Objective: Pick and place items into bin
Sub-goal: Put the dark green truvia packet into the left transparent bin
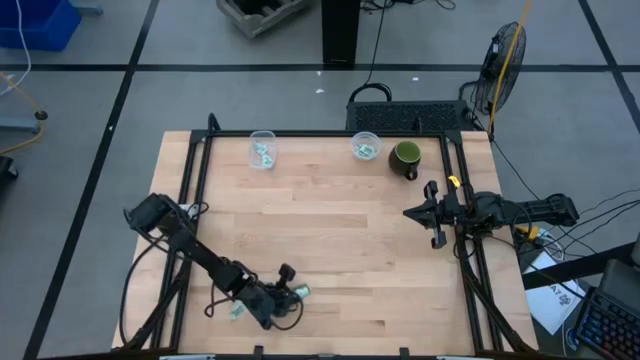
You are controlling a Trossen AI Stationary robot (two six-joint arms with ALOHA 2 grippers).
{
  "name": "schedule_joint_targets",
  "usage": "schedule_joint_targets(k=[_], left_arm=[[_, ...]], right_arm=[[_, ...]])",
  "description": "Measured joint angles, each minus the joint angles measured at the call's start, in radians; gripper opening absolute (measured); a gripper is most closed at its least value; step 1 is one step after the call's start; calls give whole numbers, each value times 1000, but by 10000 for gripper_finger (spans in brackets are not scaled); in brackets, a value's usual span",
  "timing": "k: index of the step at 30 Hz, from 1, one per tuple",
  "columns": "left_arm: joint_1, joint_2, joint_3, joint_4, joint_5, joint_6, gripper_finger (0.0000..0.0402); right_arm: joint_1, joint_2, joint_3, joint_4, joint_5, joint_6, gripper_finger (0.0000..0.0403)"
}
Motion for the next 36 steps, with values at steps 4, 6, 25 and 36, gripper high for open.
schedule_joint_targets(k=[4,6,25,36], left_arm=[[16,-74,1,-56,-32,4,3],[30,-110,1,-108,-41,4,3],[249,-381,-9,-453,-148,60,1],[602,-536,-14,-612,-112,176,1]], right_arm=[[0,0,0,0,0,0,4],[0,0,0,0,0,0,4],[0,0,0,0,0,0,4],[0,0,0,-2,0,0,4]])
